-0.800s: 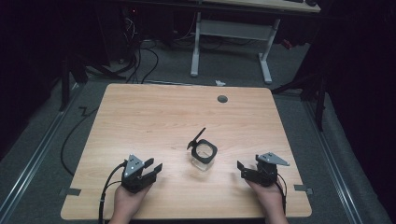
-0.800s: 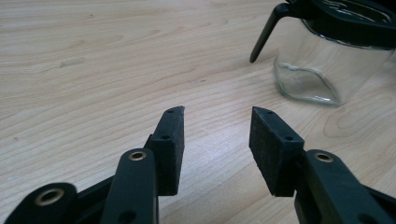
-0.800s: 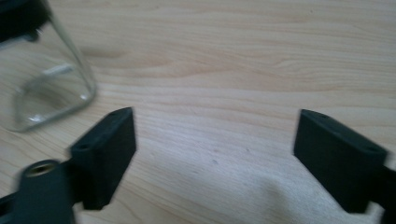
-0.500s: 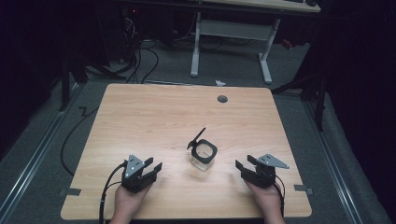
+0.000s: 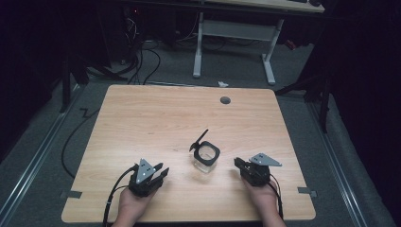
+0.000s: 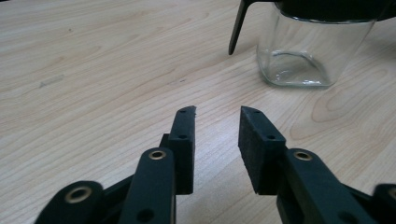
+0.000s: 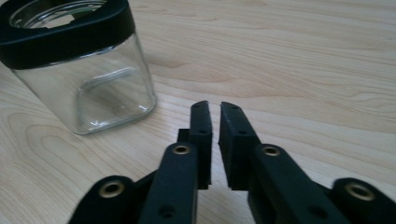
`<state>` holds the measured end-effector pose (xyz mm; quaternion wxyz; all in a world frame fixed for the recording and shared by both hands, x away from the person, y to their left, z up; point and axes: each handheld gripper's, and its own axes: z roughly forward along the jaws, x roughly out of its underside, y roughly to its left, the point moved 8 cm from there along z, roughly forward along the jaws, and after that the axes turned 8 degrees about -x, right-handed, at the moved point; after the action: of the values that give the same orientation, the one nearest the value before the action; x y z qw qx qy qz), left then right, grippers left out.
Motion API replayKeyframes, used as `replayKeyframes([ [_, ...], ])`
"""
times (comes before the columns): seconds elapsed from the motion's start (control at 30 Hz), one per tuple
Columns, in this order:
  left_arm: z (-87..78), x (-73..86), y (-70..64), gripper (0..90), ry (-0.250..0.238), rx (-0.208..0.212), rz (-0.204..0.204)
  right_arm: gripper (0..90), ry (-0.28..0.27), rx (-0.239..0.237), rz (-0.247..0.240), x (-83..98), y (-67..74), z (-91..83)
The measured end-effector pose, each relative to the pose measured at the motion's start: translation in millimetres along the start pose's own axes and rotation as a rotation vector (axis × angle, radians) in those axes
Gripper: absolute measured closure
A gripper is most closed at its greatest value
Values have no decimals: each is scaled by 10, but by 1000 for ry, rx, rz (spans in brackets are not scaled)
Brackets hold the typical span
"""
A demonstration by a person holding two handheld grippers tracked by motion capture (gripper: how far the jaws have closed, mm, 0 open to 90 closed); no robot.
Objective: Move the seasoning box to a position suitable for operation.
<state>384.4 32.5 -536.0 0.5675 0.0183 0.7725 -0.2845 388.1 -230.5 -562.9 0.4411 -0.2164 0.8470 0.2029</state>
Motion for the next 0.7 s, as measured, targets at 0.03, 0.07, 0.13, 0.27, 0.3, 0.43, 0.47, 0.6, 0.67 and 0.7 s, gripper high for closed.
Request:
replayKeyframes([
  [0.03, 0, 0, 0, 711, 0, 0, 0, 878, 0, 0, 0, 0, 0, 0],
  [0.07, 3, 8, 1, 713, 2, -1, 5, 900, 8, 7, -5, -18, -5, 46],
  [0.13, 4, 6, 5, 735, -1, -4, 4, 900, 14, 9, -9, -32, -7, 77],
  [0.27, 13, 1, 35, 812, -6, -16, 5, 900, 16, 13, -23, -96, -8, 194],
  [0.3, 13, 5, 40, 849, -3, -20, 14, 900, 4, 3, -18, -150, 33, 271],
  [0.43, 1, -12, 44, 896, -15, -25, 16, 900, 12, -7, -39, -208, 106, 359],
  [0.47, -1, -17, 45, 896, -20, -26, 18, 900, 14, -11, -47, -229, 129, 377],
  [0.6, -2, -14, 41, 900, -21, -20, 22, 900, 15, -13, -62, -284, 166, 419],
  [0.67, 1, -12, 45, 900, -20, -23, 21, 900, 16, -14, -68, -292, 170, 438],
  [0.7, -2, -17, 47, 900, -21, -23, 19, 900, 15, -16, -73, -295, 170, 458],
])
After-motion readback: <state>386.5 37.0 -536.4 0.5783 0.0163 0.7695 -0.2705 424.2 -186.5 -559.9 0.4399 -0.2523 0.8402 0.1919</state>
